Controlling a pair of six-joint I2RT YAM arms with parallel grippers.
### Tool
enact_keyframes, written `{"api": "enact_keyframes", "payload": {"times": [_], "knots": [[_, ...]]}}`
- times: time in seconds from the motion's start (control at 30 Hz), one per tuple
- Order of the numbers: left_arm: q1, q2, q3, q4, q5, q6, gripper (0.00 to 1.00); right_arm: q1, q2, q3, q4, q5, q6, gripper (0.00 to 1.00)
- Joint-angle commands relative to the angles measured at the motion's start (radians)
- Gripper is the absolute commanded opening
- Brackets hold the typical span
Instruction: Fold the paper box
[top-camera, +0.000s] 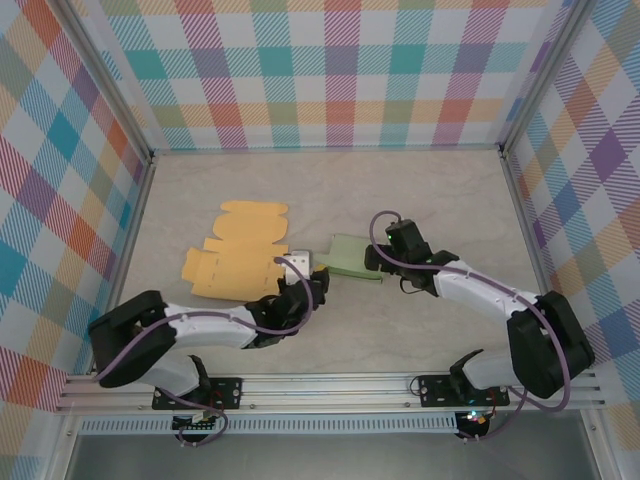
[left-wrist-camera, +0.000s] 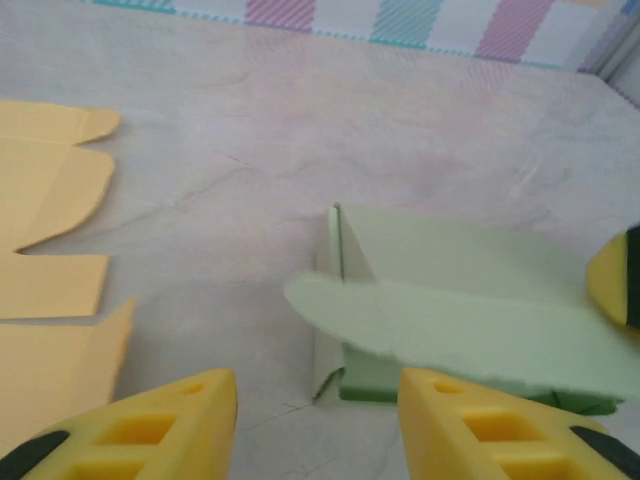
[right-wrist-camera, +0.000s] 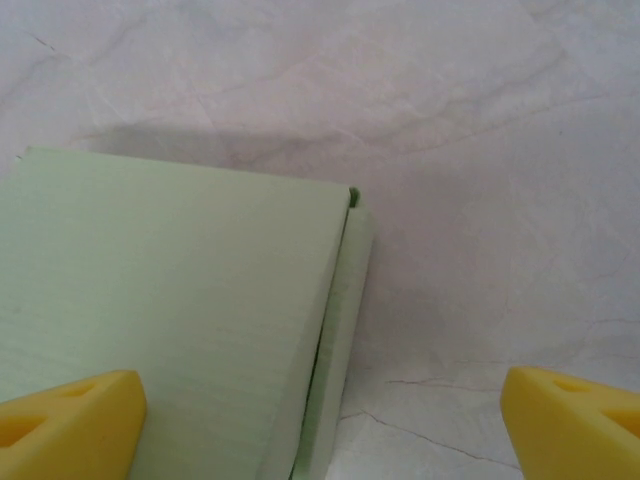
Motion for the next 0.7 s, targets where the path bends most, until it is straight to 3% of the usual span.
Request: {"api": "enact_keyframes", "payload": {"times": [0.0, 0.13, 0.27, 0.53, 0.67], "knots": [[-0.009, -0.101, -0.014, -0.192, -0.069, -0.112, 0.52, -0.007, 0.024, -0.04, 0.047, -0.017, 0.019, 0.92], [0.01, -0.17, 0.049, -0.389, -0.08, -0.138, 0.72, -0.007, 0.043, -0.073, 0.073, -0.024, 0.025, 0.92], [0.08, -0.123, 0.156, -0.535, 0.017, -0.121, 0.99, -0.008, 0.049, -0.09, 0.084, -0.031, 0.022, 0.93], [0.16, 0.158, 0.382, -0.584, 0.195, -0.025, 1.0, -0.007, 0.045, -0.079, 0.054, -0.039, -0.01, 0.98], [0.182, 0.324, 0.502, -0.624, 0.209, -0.01, 1.0, -0.007, 0.026, -0.071, 0.02, -0.037, -0.027, 1.0]]}}
